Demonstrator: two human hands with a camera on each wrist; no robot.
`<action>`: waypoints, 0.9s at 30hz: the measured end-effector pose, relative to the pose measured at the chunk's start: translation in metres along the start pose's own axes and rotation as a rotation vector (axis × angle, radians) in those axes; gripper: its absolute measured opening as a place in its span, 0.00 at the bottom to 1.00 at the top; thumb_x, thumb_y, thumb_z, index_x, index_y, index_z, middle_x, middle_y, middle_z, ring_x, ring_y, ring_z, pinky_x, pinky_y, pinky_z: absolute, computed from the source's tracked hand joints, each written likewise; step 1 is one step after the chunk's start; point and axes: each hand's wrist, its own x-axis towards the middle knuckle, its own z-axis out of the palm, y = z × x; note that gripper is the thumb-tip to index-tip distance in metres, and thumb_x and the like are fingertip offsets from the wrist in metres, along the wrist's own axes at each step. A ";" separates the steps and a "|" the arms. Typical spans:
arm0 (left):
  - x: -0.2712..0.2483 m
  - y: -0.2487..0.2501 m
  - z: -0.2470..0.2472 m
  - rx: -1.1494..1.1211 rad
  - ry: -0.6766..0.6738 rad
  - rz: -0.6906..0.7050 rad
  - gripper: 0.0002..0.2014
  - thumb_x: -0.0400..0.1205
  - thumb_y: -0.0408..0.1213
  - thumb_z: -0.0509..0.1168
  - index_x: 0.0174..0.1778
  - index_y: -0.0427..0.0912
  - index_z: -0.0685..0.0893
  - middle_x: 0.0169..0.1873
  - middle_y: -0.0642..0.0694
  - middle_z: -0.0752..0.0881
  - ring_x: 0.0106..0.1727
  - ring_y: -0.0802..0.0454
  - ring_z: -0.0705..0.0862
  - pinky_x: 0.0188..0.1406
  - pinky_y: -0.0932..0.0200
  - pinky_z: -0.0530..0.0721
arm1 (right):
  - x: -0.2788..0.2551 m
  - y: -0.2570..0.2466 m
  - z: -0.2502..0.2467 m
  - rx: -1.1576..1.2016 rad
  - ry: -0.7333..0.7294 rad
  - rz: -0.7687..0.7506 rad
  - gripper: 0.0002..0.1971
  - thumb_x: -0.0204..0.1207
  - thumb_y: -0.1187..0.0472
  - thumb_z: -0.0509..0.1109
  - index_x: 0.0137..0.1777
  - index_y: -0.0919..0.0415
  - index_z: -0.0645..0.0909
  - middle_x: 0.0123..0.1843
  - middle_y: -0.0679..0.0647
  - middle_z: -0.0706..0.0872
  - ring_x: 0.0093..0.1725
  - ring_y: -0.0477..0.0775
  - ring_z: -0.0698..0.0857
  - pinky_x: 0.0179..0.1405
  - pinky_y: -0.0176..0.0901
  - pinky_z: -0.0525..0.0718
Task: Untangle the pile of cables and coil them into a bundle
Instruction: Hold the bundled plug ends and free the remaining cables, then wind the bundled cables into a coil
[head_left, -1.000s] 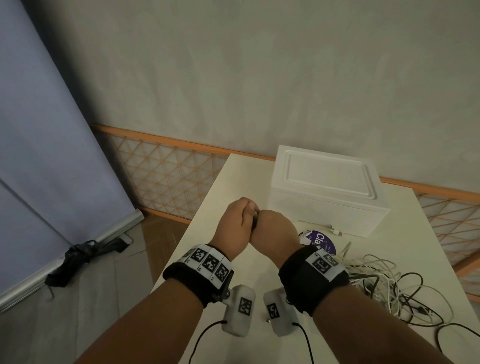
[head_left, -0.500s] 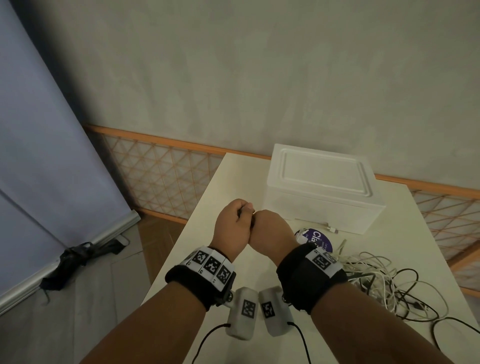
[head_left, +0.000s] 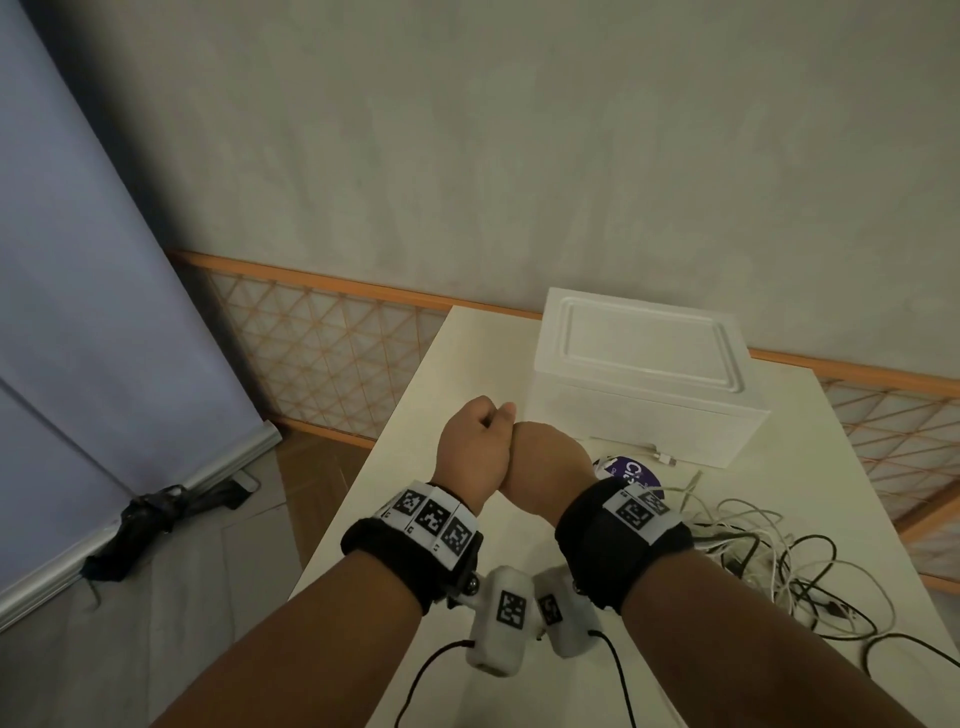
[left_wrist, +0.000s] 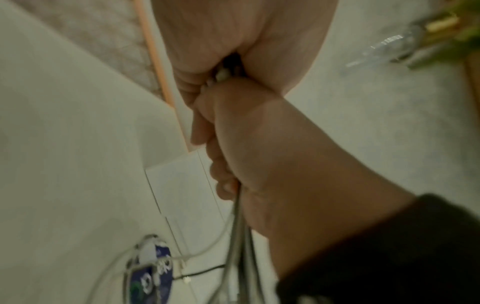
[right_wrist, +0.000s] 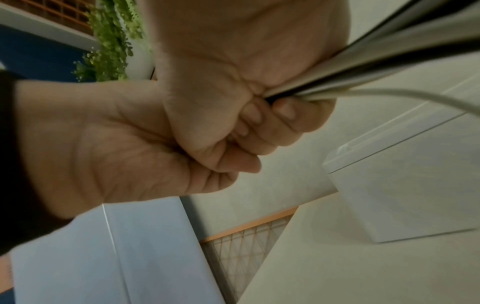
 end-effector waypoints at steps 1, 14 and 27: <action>0.001 -0.001 0.000 0.072 -0.006 0.055 0.18 0.86 0.44 0.58 0.30 0.42 0.67 0.26 0.49 0.71 0.29 0.54 0.70 0.31 0.60 0.67 | 0.000 0.001 0.001 0.006 0.000 0.023 0.11 0.80 0.62 0.56 0.49 0.61 0.79 0.38 0.54 0.80 0.40 0.55 0.81 0.34 0.43 0.73; 0.007 0.001 0.004 -0.058 0.064 -0.143 0.21 0.84 0.42 0.58 0.25 0.40 0.69 0.25 0.46 0.72 0.31 0.49 0.71 0.35 0.55 0.69 | 0.001 -0.006 0.005 0.084 0.069 0.135 0.08 0.77 0.62 0.60 0.48 0.58 0.80 0.45 0.51 0.85 0.45 0.55 0.86 0.35 0.43 0.77; 0.010 -0.025 -0.011 -0.318 -0.039 -0.178 0.12 0.83 0.44 0.64 0.41 0.39 0.80 0.32 0.43 0.84 0.36 0.45 0.85 0.39 0.49 0.85 | -0.016 0.015 0.028 0.160 0.012 0.125 0.14 0.82 0.52 0.57 0.51 0.62 0.78 0.48 0.57 0.84 0.49 0.60 0.84 0.45 0.48 0.79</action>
